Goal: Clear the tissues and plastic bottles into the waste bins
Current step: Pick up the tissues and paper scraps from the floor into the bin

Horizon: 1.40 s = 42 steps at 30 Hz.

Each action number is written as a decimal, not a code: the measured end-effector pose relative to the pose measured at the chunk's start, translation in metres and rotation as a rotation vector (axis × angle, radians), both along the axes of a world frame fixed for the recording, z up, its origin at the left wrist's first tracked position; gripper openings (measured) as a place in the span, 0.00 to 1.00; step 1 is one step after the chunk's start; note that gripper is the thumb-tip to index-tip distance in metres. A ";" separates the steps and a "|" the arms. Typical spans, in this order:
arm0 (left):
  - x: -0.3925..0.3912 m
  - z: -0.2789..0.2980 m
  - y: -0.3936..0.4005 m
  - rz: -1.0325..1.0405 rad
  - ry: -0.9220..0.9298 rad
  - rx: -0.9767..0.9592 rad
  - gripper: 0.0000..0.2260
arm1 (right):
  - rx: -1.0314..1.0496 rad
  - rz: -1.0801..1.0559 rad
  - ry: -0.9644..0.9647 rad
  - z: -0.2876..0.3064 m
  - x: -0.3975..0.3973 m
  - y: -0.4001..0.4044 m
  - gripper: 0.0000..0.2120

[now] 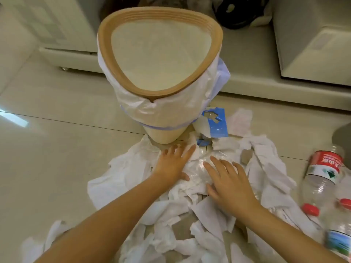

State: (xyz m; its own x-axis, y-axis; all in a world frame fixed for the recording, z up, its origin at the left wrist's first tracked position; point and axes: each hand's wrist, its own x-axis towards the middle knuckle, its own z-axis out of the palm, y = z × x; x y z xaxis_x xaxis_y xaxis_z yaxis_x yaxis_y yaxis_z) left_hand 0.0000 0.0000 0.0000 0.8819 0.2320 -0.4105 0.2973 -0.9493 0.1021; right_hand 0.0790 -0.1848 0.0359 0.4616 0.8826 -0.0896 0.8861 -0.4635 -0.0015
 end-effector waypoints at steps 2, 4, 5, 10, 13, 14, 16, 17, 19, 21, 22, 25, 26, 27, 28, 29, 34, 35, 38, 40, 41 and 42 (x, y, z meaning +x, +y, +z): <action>0.000 -0.002 0.000 0.017 -0.084 0.023 0.43 | 0.020 -0.029 0.020 -0.005 0.004 0.002 0.29; -0.006 -0.010 0.002 -0.034 -0.264 0.067 0.37 | 0.015 -0.025 -0.005 -0.013 0.004 -0.002 0.28; -0.010 -0.013 0.004 -0.052 -0.342 0.090 0.34 | 0.000 -0.034 0.008 -0.017 0.004 -0.003 0.29; -0.023 -0.011 0.017 -0.102 -0.541 0.163 0.19 | -0.197 -0.022 0.131 -0.025 0.006 0.002 0.39; -0.031 -0.005 0.023 -0.062 -0.616 0.183 0.15 | -0.169 0.039 0.063 -0.031 0.006 0.011 0.42; -0.035 -0.005 0.025 -0.052 -0.636 0.187 0.14 | -0.163 0.065 0.030 -0.035 0.006 0.014 0.39; -0.042 -0.002 0.026 -0.052 -0.665 0.200 0.12 | -0.111 0.107 -0.013 -0.040 0.005 0.017 0.32; -0.044 0.000 0.026 -0.055 -0.673 0.206 0.11 | -0.087 0.121 -0.031 -0.039 0.006 0.019 0.28; -0.048 0.003 0.028 -0.065 -0.676 0.211 0.10 | -0.026 0.125 -0.072 -0.037 0.008 0.021 0.21; -0.053 0.008 0.030 -0.065 -0.678 0.214 0.11 | 0.050 0.139 -0.109 -0.033 0.009 0.022 0.14; -0.054 0.011 0.031 -0.060 -0.687 0.221 0.11 | 0.079 0.154 -0.135 -0.031 0.009 0.022 0.10; -0.059 0.023 0.033 -0.064 -0.726 0.232 0.10 | 0.151 0.194 -0.178 -0.024 0.005 0.022 0.07; -0.061 0.027 0.033 -0.067 -0.734 0.233 0.10 | 0.156 0.215 -0.181 -0.022 0.004 0.022 0.08; -0.063 0.031 0.032 -0.067 -0.739 0.228 0.10 | 0.160 0.235 -0.187 -0.019 0.002 0.021 0.09; -0.064 0.035 0.031 -0.070 -0.748 0.222 0.10 | 0.176 0.248 -0.192 -0.017 0.002 0.020 0.10; -0.066 0.039 0.030 -0.074 -0.763 0.221 0.10 | 0.213 0.249 -0.196 -0.014 0.002 0.019 0.11; -0.075 0.067 0.027 -0.109 -0.867 0.192 0.14 | 0.464 0.218 -0.174 0.015 0.002 0.010 0.13; -0.077 0.074 0.025 -0.127 -0.898 0.206 0.15 | 0.515 0.230 -0.173 0.024 0.002 0.009 0.12; -0.079 0.095 0.022 -0.137 -0.964 0.231 0.18 | 0.609 0.270 -0.139 0.040 0.003 0.007 0.11; -0.080 0.102 0.022 -0.113 -0.971 0.234 0.18 | 0.493 0.255 -0.064 0.033 0.002 0.006 0.17; -0.081 0.104 0.023 -0.102 -0.964 0.234 0.17 | 0.394 0.234 -0.022 0.025 0.000 0.006 0.22; -0.082 0.104 0.023 -0.097 -0.954 0.234 0.16 | 0.270 0.220 0.010 0.018 -0.004 0.007 0.25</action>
